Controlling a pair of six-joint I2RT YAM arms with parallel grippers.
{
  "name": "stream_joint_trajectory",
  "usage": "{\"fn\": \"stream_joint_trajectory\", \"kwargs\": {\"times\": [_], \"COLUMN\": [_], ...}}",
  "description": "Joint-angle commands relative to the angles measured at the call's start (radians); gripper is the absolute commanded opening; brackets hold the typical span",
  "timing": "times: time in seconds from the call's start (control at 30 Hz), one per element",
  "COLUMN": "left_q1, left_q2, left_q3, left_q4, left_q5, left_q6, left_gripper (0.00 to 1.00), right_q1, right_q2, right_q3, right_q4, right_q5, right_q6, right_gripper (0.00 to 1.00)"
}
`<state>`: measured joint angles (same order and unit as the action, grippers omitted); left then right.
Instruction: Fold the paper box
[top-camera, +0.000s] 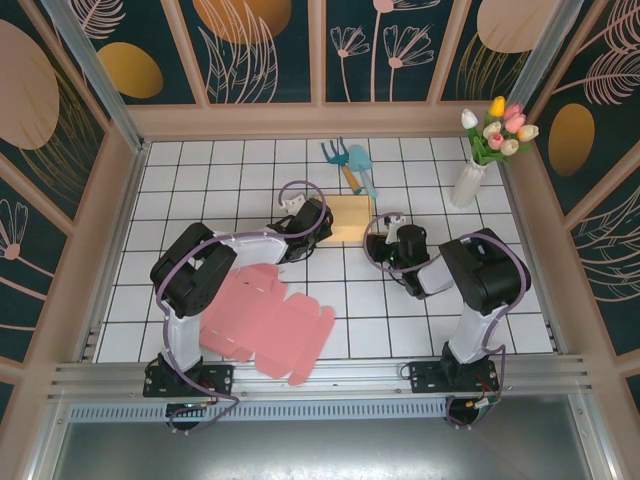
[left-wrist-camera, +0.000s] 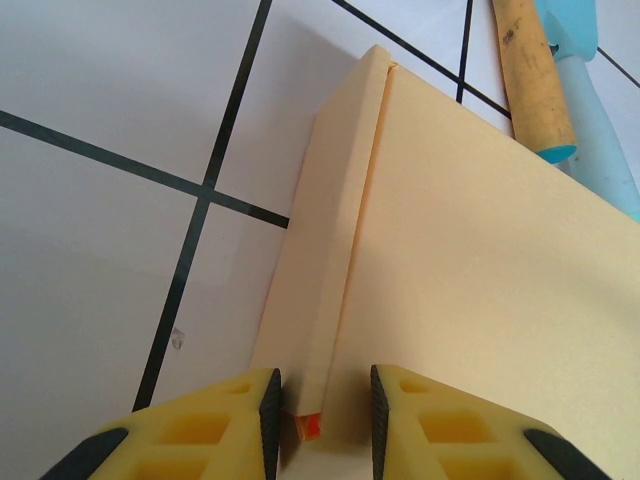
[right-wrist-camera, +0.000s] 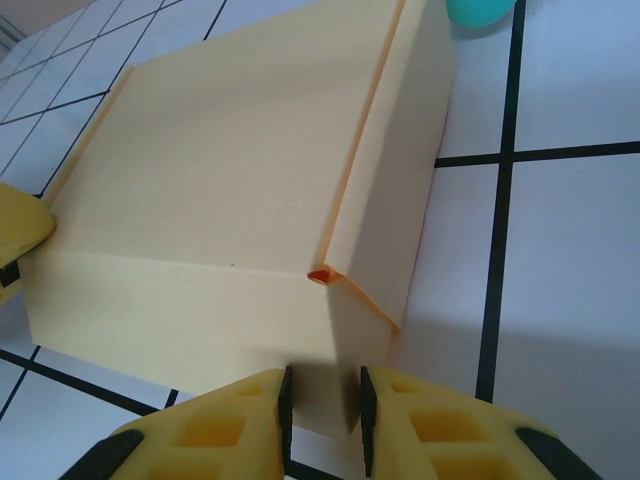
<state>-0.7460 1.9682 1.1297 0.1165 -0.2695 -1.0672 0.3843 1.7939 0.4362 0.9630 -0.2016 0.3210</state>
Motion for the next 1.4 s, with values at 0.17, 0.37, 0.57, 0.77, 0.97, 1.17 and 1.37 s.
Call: {"fn": "stream_joint_trajectory", "kwargs": {"times": [0.17,0.37,0.57,0.77,0.97,1.17,1.37], "left_q1": [0.011,0.017,0.017,0.018,0.019,0.019,0.019], "left_q2": [0.109,0.116,0.127,0.129,0.128,0.127,0.13], "left_q3": [-0.062,-0.062,-0.056,-0.054,-0.054,-0.051,-0.049], "left_q4": [-0.23,-0.232,-0.233,-0.235,-0.236,-0.239,-0.239], "left_q5": [0.05,0.041,0.041,0.04,0.041,0.039,0.041], "left_q6": [0.023,0.022,0.022,0.021,0.022,0.025,0.027], "left_gripper": [0.3,0.3,0.29,0.29,0.29,0.29,0.29], "right_q1": [-0.026,-0.026,-0.026,-0.027,-0.027,-0.028,-0.028], "right_q2": [-0.033,-0.131,-0.232,-0.226,-0.144,-0.06,-0.041], "right_q3": [-0.012,-0.034,-0.039,0.028,0.083,0.121,0.112], "right_q4": [-0.056,-0.122,-0.212,-0.308,-0.306,-0.283,-0.209], "right_q5": [-0.058,-0.06,-0.057,-0.039,-0.058,-0.105,-0.214], "right_q6": [0.062,0.072,0.074,0.036,0.033,0.038,0.054], "right_gripper": [0.34,0.36,0.38,0.39,0.41,0.41,0.39]}}
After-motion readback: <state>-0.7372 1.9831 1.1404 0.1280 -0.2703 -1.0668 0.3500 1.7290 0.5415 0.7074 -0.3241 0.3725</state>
